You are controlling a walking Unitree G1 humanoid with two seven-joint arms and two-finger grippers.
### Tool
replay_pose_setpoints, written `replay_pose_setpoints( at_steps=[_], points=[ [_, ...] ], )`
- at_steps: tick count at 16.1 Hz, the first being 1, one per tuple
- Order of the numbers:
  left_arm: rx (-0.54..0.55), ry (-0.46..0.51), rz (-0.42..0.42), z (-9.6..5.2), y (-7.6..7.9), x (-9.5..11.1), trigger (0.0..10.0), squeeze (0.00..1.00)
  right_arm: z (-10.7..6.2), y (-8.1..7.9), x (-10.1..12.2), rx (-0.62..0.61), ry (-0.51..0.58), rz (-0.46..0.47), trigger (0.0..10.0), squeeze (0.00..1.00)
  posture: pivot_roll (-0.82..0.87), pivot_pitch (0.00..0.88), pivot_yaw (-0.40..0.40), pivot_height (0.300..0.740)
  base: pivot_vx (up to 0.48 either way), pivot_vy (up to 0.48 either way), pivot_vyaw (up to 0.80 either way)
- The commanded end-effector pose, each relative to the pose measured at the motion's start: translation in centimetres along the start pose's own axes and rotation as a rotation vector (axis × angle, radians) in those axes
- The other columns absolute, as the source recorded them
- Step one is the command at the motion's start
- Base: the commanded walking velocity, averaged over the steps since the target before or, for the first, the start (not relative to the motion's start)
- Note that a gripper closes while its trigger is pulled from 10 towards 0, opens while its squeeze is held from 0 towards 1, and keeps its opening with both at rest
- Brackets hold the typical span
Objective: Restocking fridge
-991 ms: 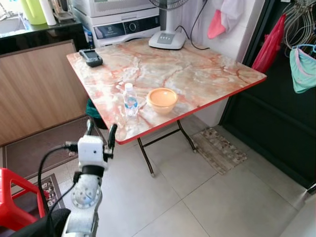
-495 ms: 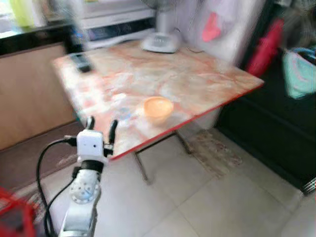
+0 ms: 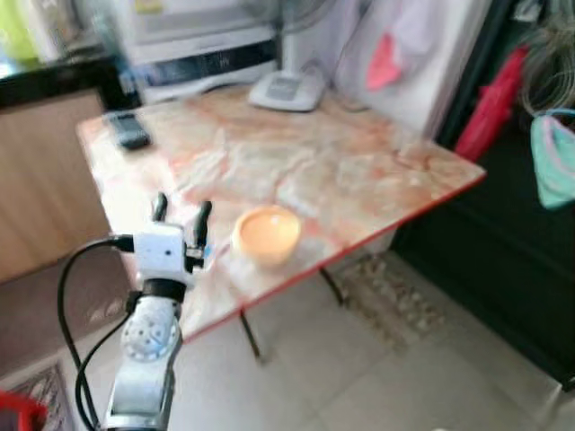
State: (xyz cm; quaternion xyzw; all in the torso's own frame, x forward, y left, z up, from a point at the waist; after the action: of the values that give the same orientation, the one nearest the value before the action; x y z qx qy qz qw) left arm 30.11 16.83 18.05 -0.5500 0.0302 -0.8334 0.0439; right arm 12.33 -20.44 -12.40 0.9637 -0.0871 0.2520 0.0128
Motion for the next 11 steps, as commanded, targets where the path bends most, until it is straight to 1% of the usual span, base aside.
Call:
replay_pose_setpoints(
  at_steps=[1, 3, 5, 6, 7, 9, 11],
  points=[
    [-0.017, 0.026, -0.011, 0.2, 0.8, 0.8, 10.0, 0.00, -0.3, 1.1, -1.0, -0.020, -0.031, -0.012, 10.0, 0.00, 0.19, 0.000, -0.042, 0.740, 0.386, 0.000, 0.80],
    [-0.010, 0.033, 0.016, 0.1, 0.7, 0.9, 10.0, 0.00, -0.3, 1.0, -1.1, -0.016, -0.034, 0.013, 10.0, 0.00, 0.19, 0.000, -0.045, 0.740, 0.356, 0.000, 0.80],
    [0.006, 0.025, 0.057, 0.0, 0.8, 0.9, 10.0, 0.00, -0.3, 1.0, -1.1, -0.024, -0.026, 0.034, 10.0, 0.00, 0.20, 0.000, -0.049, 0.740, 0.000, 0.000, 0.00],
    [0.011, 0.019, 0.059, 0.1, 0.7, 0.8, 10.0, 0.00, -0.3, 1.0, -1.0, -0.022, -0.027, 0.027, 10.0, 0.00, 0.20, 0.000, -0.049, 0.740, 0.000, 0.000, 0.00],
    [0.020, 0.017, 0.056, 0.2, 0.6, 0.8, 10.0, 0.00, -0.3, 1.0, -1.0, -0.020, -0.027, 0.021, 10.0, 0.00, 0.20, 0.001, -0.049, 0.740, 0.000, 0.000, 0.00],
    [0.088, -0.019, 0.023, 0.6, -0.3, 0.9, 10.0, 0.00, -0.4, 0.9, -1.1, -0.021, -0.029, 0.021, 10.0, 0.00, 0.21, 0.010, -0.046, 0.740, 0.000, 0.000, 0.00],
    [0.099, -0.004, 0.003, 1.0, -0.5, 1.7, 10.0, 0.00, -0.3, 0.9, -1.1, -0.021, -0.030, 0.025, 10.0, 0.00, 0.21, 0.012, -0.045, 0.740, 0.000, 0.000, 0.00]
  ],
)
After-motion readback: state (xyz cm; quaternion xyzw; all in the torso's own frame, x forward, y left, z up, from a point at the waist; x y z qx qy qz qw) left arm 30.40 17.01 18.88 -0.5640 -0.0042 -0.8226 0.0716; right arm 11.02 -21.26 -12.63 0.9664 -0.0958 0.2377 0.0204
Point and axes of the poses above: a point about 5 cm out from each wrist's last joint towards the gripper, its own z axis pointing out of the wrist towards the gripper, its own x axis along the axis of the wrist's last joint, y = z × x, the point moved 2 cm from there along z, pointing out of the wrist towards the gripper, and after that the axes turned 4 degrees about -z, right-handed, at the moved point
